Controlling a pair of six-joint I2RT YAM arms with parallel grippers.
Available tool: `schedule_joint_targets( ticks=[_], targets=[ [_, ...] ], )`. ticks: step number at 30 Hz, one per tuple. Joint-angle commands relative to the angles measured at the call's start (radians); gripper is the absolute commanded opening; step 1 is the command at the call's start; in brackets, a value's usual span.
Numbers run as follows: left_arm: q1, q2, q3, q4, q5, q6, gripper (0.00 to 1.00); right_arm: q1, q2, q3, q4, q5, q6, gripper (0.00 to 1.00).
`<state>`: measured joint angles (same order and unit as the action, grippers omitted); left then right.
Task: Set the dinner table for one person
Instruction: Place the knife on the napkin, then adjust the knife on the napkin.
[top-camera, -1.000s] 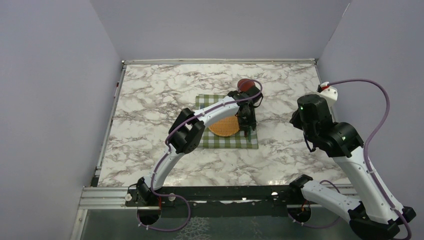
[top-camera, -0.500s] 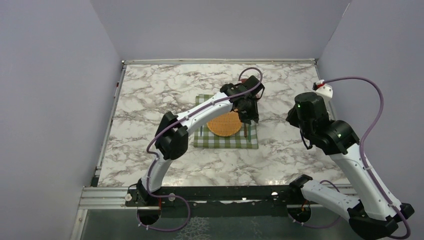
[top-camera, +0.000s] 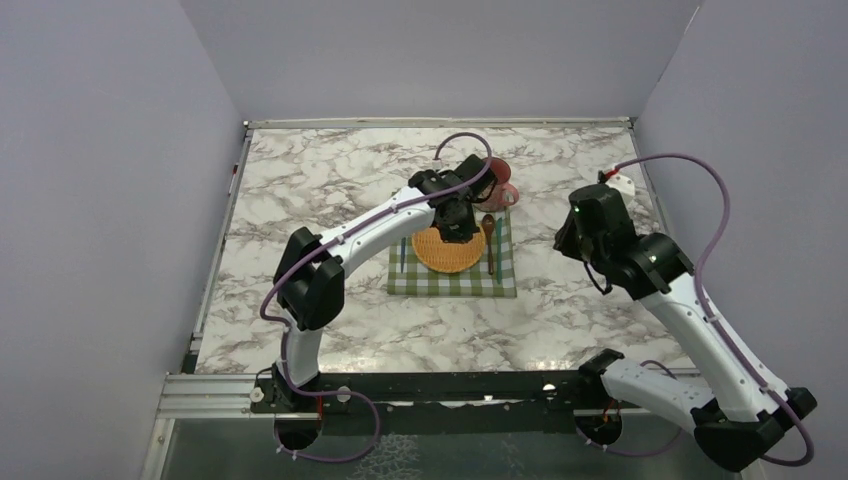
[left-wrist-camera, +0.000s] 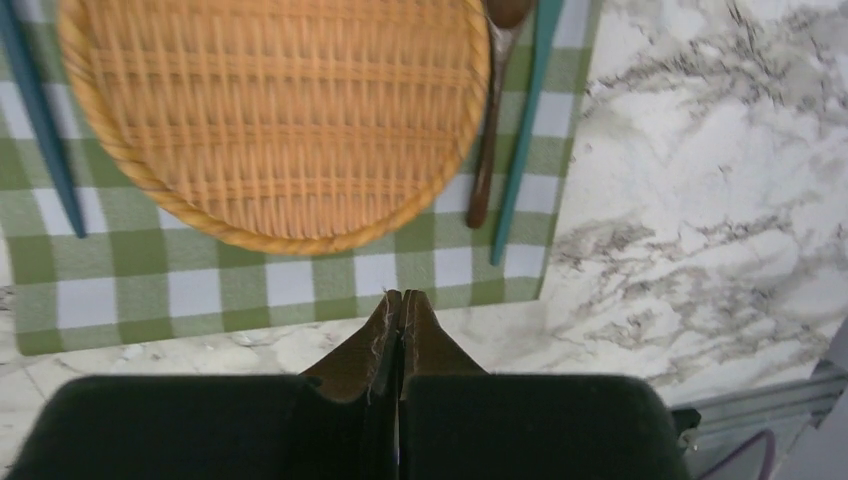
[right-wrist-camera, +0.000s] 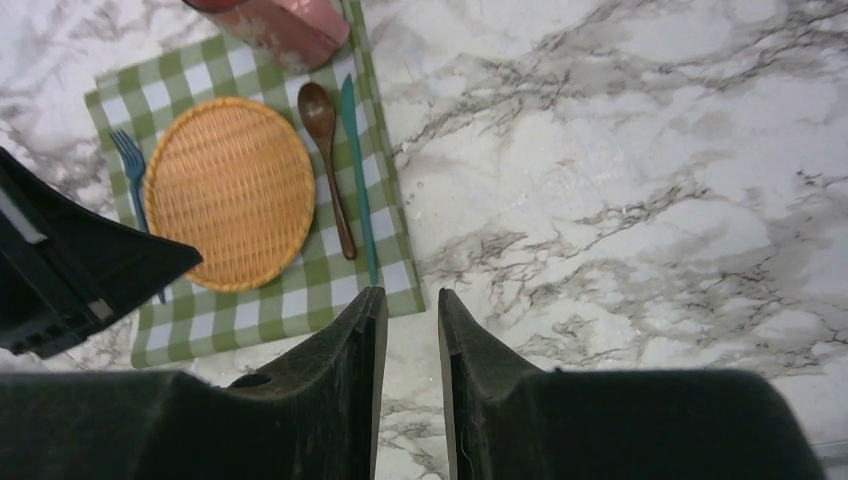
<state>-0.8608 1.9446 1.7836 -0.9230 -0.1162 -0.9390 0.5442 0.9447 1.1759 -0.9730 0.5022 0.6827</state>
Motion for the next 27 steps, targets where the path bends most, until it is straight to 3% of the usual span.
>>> schedule_joint_targets(
  ticks=[1,15,27],
  targets=[
    [0.067,-0.087,-0.023,-0.005,-0.11,0.008,0.0,0.002,0.06,-0.046,0.038,-0.146,-0.007,0.31],
    [0.26,-0.248,-0.083,-0.008,-0.289,0.129,0.0,0.002,0.324,-0.094,0.146,-0.358,-0.081,0.3],
    [0.313,-0.318,-0.181,0.005,-0.285,0.146,0.0,0.003,0.517,-0.157,0.277,-0.433,-0.149,0.29]
  ],
)
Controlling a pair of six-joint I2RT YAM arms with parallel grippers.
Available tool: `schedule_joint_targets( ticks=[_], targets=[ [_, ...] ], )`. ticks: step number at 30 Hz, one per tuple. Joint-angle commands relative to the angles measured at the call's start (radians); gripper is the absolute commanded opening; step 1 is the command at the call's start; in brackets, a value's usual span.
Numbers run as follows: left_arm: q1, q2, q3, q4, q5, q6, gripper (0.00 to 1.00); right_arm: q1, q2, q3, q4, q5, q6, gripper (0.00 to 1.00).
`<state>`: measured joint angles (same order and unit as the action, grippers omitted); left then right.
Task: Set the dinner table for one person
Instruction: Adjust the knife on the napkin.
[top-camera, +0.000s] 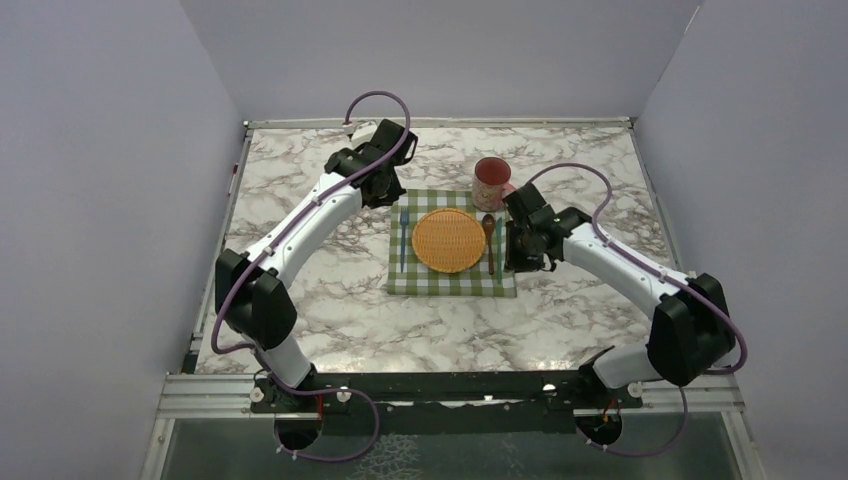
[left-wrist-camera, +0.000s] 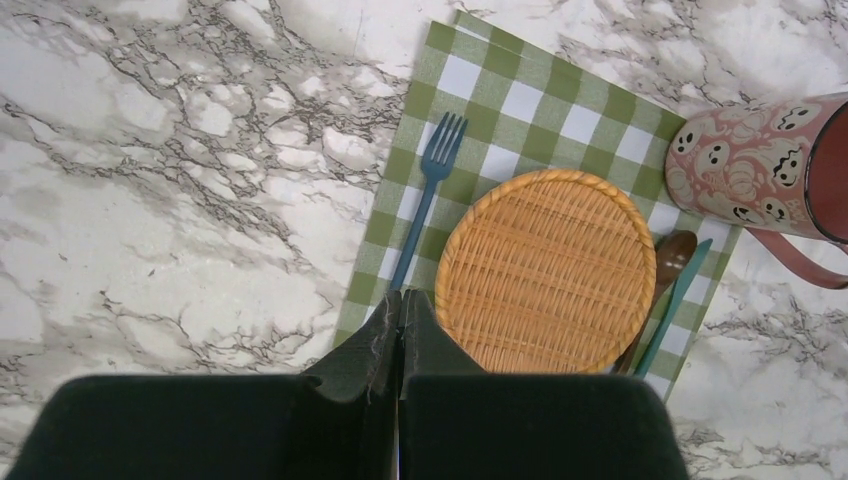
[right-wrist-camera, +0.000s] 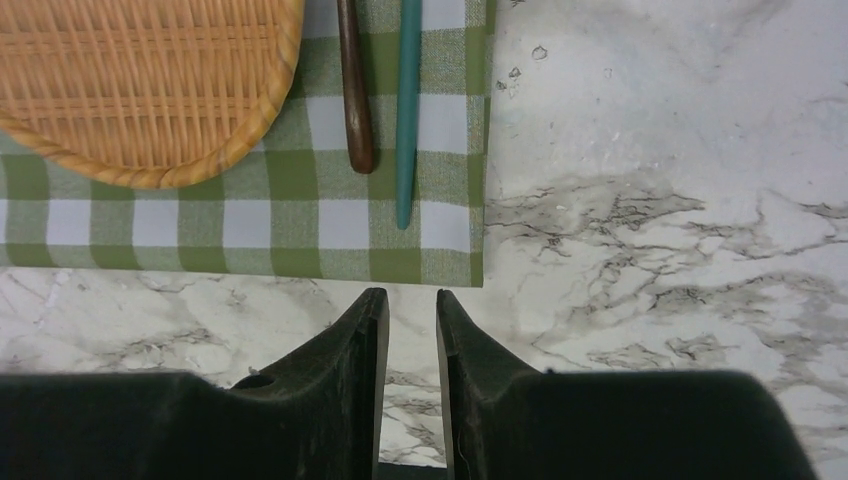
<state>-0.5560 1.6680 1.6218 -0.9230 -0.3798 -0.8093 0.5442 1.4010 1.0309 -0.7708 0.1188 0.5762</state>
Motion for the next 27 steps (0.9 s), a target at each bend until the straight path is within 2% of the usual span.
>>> schedule_joint_targets(
  ticks=[1,19,27],
  targets=[
    [0.009,-0.043,-0.023,0.007,-0.017,0.016,0.0,0.003,0.078,-0.011,0.086,-0.054,-0.047,0.29],
    [0.039,-0.088,-0.078,0.027,0.001,0.021,0.0,0.003,0.316,0.114,0.152,0.028,-0.093,0.26],
    [0.054,-0.084,-0.076,0.027,0.01,0.025,0.0,0.002,0.306,0.144,0.111,0.091,-0.065,0.25]
  ],
)
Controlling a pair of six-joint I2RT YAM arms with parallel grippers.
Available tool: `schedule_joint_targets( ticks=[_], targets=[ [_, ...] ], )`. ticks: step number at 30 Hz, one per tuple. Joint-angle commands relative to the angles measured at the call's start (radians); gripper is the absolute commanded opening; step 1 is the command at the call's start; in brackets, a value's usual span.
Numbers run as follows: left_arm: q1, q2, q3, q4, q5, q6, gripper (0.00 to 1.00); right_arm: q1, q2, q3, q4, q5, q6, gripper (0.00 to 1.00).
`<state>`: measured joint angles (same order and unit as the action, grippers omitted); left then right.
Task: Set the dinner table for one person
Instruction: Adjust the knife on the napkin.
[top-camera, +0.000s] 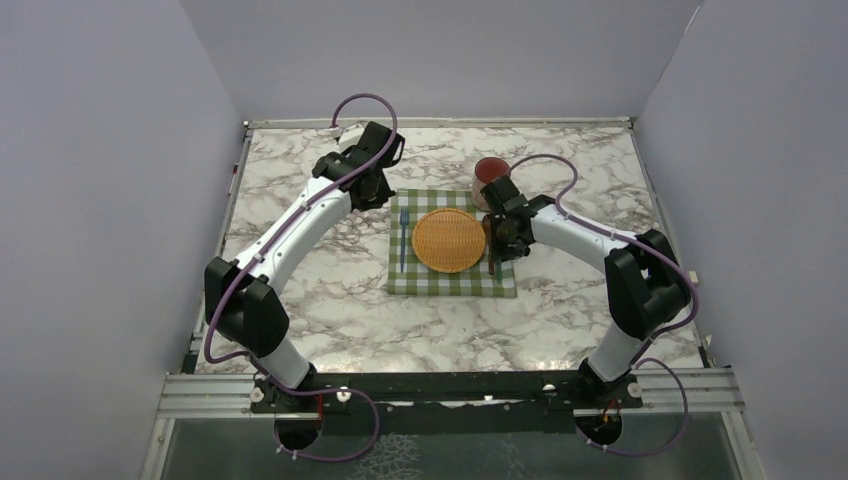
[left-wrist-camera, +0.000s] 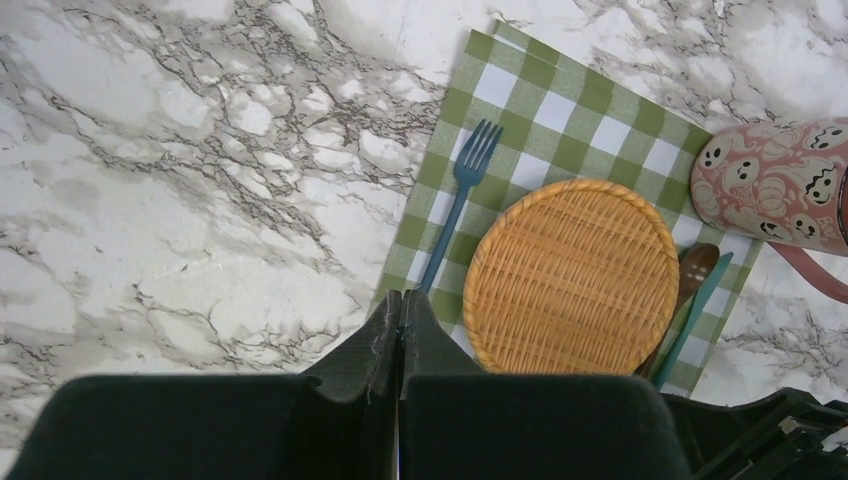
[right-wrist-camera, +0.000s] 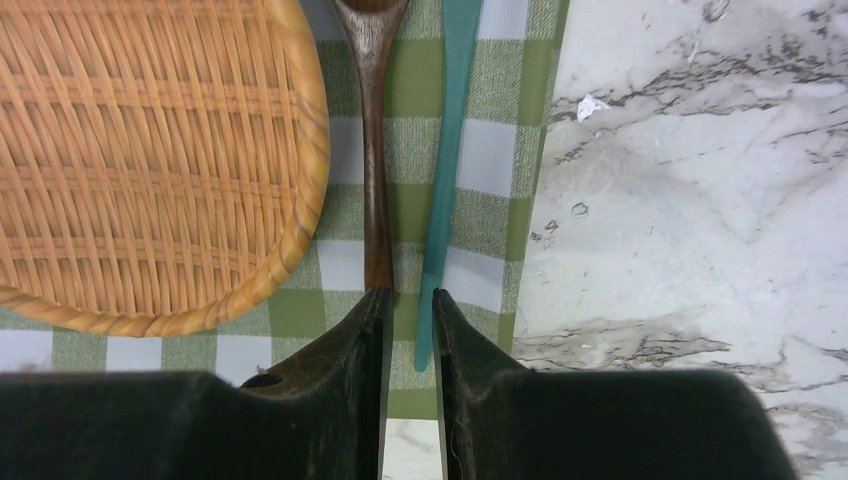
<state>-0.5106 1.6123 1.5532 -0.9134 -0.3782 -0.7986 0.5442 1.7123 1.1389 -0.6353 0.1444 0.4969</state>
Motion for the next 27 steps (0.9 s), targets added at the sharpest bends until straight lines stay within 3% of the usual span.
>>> schedule_joint_targets(
  ticks=[1,27],
  targets=[
    [0.01,-0.027,-0.008,0.02,0.011,0.015,0.0,0.003,-0.012,0.035,-0.028,0.07,0.019,0.26],
    [0.025,-0.023,-0.002,0.027,0.041,0.036,0.0,0.003,0.073,0.012,0.019,0.075,0.034,0.25]
  ],
)
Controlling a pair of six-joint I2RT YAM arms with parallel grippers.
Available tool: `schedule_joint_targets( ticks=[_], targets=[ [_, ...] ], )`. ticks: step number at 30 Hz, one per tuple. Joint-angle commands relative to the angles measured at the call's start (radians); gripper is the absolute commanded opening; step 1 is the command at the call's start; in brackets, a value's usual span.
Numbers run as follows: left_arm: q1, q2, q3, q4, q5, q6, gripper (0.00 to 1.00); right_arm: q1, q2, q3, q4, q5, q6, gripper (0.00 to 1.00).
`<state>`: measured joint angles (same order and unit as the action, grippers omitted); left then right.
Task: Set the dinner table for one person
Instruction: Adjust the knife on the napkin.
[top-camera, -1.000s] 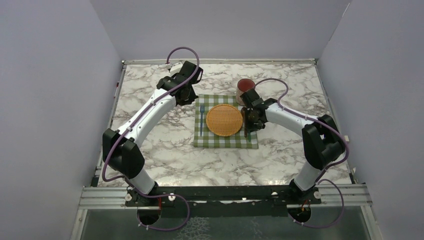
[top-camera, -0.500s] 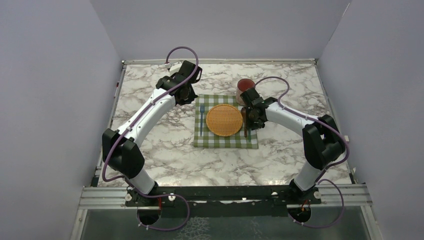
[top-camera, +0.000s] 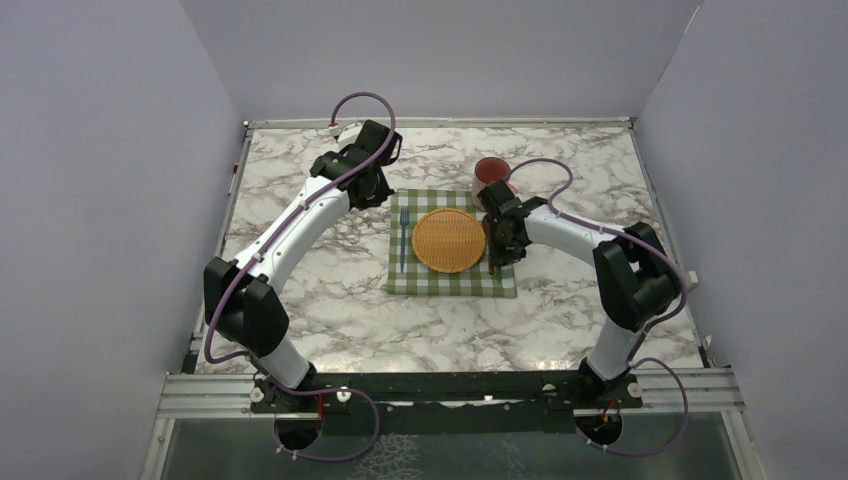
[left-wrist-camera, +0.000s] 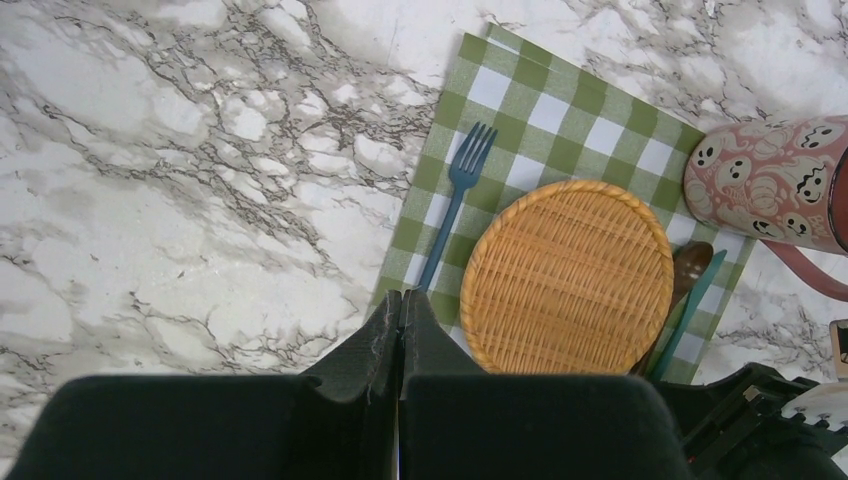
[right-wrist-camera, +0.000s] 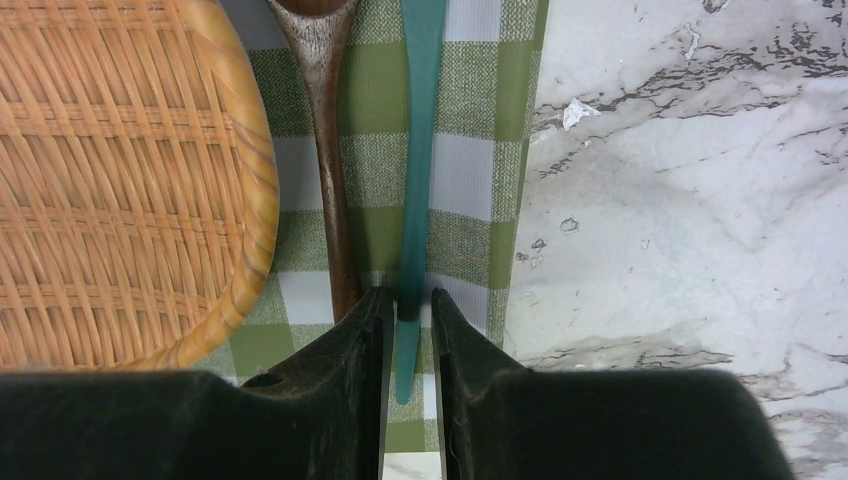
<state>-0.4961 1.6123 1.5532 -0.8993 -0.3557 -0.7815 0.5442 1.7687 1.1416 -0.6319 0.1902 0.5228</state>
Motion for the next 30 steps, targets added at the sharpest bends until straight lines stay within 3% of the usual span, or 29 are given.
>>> schedule_joint_targets(
  ticks=[1,20,30],
  targets=[
    [0.011,-0.023,-0.002,0.013,0.018,0.02,0.0,0.003,0.018,0.01,0.015,0.031,0.008,0.25],
    [0.027,-0.018,0.005,0.013,0.04,0.034,0.0,0.002,0.046,-0.01,0.018,0.059,0.02,0.18],
    [0.03,-0.022,-0.005,0.013,0.046,0.031,0.0,0.003,0.032,0.013,-0.003,0.09,0.023,0.22]
  ],
)
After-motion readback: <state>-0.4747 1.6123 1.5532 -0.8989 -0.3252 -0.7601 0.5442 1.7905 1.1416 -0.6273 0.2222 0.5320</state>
